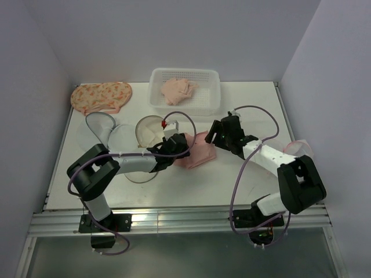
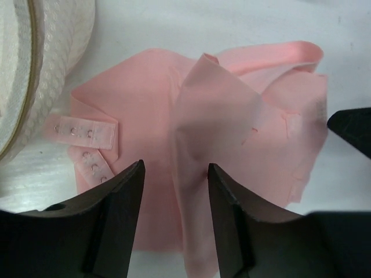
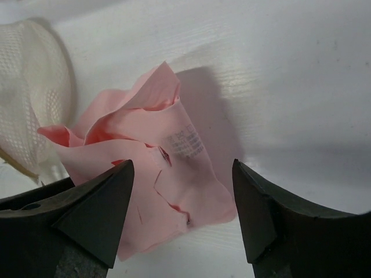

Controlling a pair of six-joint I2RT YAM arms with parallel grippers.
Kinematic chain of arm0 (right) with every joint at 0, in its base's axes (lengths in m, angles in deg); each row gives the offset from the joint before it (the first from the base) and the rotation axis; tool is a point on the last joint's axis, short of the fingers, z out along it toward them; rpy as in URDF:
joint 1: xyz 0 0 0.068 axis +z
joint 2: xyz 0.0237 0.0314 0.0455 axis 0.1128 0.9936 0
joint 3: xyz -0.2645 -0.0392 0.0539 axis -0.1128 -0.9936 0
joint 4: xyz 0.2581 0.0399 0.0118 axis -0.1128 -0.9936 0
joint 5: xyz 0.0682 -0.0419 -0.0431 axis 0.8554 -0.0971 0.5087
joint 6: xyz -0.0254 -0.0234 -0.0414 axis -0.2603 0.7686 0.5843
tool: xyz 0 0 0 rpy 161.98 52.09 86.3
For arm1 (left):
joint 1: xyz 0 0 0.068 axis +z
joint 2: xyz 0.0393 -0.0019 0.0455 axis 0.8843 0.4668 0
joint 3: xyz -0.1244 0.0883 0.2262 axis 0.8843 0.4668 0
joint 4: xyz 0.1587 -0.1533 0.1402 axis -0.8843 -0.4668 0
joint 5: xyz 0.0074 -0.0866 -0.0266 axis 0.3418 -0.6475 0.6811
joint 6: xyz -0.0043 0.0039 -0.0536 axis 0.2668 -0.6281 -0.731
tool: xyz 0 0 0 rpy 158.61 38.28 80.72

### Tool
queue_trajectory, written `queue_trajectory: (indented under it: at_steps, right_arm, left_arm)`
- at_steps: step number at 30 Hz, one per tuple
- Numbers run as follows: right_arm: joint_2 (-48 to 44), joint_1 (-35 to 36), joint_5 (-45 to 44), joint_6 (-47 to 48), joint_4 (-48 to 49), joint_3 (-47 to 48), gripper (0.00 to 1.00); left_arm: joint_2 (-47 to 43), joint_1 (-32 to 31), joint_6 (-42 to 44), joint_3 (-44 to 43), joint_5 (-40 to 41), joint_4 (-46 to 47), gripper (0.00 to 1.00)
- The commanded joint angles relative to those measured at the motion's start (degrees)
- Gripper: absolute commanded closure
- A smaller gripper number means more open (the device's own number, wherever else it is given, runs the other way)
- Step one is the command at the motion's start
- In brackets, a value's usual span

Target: Place the bra in the laundry bag and zip it closed

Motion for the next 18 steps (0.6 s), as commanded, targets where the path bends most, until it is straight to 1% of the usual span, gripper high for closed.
queue_trajectory:
  at_steps: [1,2,5,13,18]
  right_arm:
    - [2.16,-1.14,5.61,1.06,10.16,-2.39,0.24]
    - [3.04,-1.23,7.01,0.88,11.39,-3.18,0.20]
    - [5.06,-1.49,9.47,0.01,15.70,-5.38,0.15]
    - [9.28,-1.58,13.87,-2.19,24.22,-7.40,0.13]
    - [10.60,-1.49,16.60,-4.91,27.48,-8.11,0.13]
  left_arm:
    - [2.43,0.50,1.33,-4.20,2.29,-2.70,0.47]
    - [2.87,0.68,1.59,-4.64,2.29,-3.05,0.50]
    - [4.90,1.38,2.03,-6.14,1.68,-3.41,0.55]
    - [8.85,2.52,3.00,-8.42,-0.34,-3.14,0.58]
    - [10.00,2.61,3.09,-8.60,-2.27,-2.09,0.59]
